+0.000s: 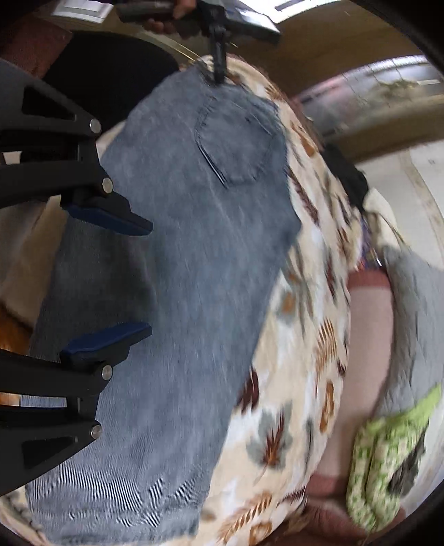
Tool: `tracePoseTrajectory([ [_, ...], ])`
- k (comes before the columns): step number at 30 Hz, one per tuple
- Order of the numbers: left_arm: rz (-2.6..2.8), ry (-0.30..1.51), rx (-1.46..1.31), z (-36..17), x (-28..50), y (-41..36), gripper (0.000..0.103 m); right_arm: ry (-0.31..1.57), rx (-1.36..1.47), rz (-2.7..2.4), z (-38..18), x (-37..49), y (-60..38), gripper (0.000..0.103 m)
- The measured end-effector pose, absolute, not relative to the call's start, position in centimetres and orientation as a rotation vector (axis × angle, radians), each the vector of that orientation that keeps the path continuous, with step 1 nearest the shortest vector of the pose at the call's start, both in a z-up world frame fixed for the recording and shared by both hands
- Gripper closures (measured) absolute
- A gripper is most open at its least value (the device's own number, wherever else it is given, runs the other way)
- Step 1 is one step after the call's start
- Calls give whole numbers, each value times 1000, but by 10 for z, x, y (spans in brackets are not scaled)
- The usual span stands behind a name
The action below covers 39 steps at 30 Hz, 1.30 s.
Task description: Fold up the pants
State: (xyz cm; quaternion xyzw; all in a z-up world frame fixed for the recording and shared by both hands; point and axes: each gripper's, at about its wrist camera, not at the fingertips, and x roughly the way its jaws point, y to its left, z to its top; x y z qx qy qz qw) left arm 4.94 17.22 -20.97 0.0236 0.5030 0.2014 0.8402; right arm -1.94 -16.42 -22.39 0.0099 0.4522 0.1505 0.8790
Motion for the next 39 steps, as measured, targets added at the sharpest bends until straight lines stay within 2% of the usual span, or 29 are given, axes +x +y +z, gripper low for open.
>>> tracePoseTrajectory([
  [5, 417, 1028, 110, -214, 66, 173, 0, 969, -73, 304, -236, -20, -141, 46],
  [13, 378, 1020, 180, -222, 98, 170, 0, 972, -64, 287, -237, -12, -140, 43],
  [25, 359, 1044, 263, -227, 147, 158, 0, 907, 117, 244, -220, -2, -169, 41],
  [31, 424, 1003, 278, -196, 130, 150, 0, 828, 207, 150, -205, -10, -203, 41],
  [37, 346, 849, 269, -151, 98, 100, 0, 838, 286, 79, -208, -7, -234, 41],
  [39, 274, 863, 225, -149, 98, 87, 0, 845, 313, 66, -210, -6, -242, 41],
])
